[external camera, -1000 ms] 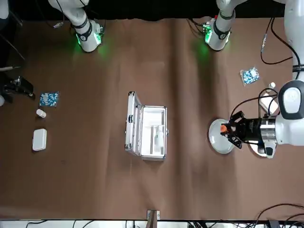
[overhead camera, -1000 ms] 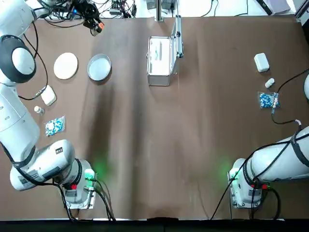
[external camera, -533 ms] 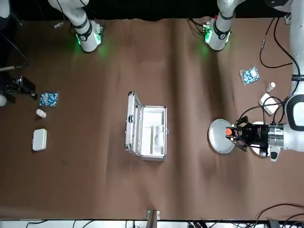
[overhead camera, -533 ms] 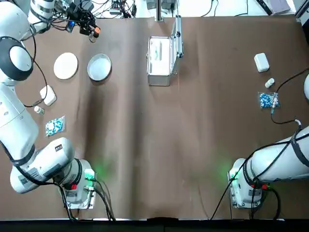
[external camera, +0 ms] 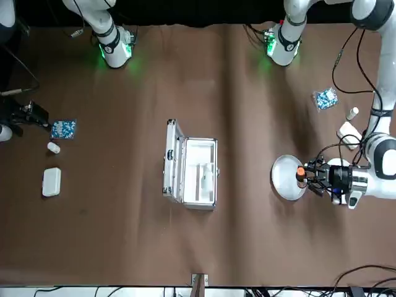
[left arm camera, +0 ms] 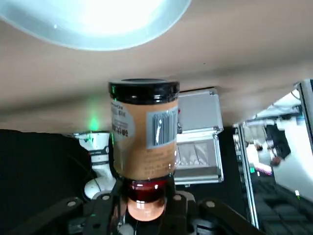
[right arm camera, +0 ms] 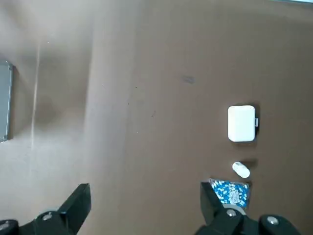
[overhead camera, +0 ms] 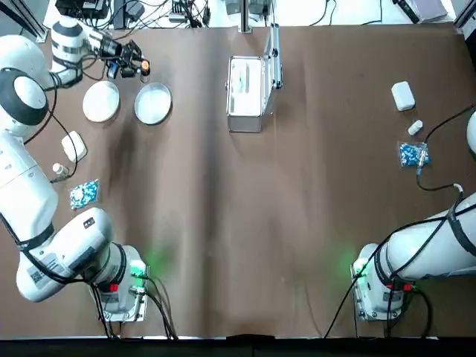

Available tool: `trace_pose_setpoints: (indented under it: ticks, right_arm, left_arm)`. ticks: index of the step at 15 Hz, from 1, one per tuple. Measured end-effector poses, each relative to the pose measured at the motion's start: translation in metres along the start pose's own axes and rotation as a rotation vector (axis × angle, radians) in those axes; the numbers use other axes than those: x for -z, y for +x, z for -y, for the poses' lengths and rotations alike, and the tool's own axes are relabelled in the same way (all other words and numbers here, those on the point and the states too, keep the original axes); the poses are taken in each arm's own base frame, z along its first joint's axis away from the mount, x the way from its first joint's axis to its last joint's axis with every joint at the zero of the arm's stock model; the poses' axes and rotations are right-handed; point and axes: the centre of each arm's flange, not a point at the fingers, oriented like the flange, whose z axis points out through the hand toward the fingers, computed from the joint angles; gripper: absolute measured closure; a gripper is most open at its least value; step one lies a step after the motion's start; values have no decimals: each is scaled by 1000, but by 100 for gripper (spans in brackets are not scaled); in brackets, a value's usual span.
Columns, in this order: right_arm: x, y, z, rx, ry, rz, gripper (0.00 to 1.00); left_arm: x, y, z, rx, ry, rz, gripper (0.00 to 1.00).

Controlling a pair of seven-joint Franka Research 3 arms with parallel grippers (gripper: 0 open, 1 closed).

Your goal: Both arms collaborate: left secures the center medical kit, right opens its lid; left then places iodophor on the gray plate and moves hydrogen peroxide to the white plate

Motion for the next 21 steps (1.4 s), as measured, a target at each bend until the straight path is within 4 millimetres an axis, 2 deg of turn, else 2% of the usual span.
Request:
trace_pose_setpoints:
  ticks: [5,9,19,21]
  right_arm:
    - [-3,1,2,3,2,3,1]
    - [-3,3,9,15,2,1,1]
    - [-6,10,18,31,-2,-22,1]
    - [-6,11,21,36,-2,-22,1]
  left_arm:
    - [-18,66,27,-65,-44,145,67]
    - [-26,97,41,-52,-70,197,67]
    - [-39,125,60,6,-78,257,67]
    - [-38,125,60,9,-81,261,66]
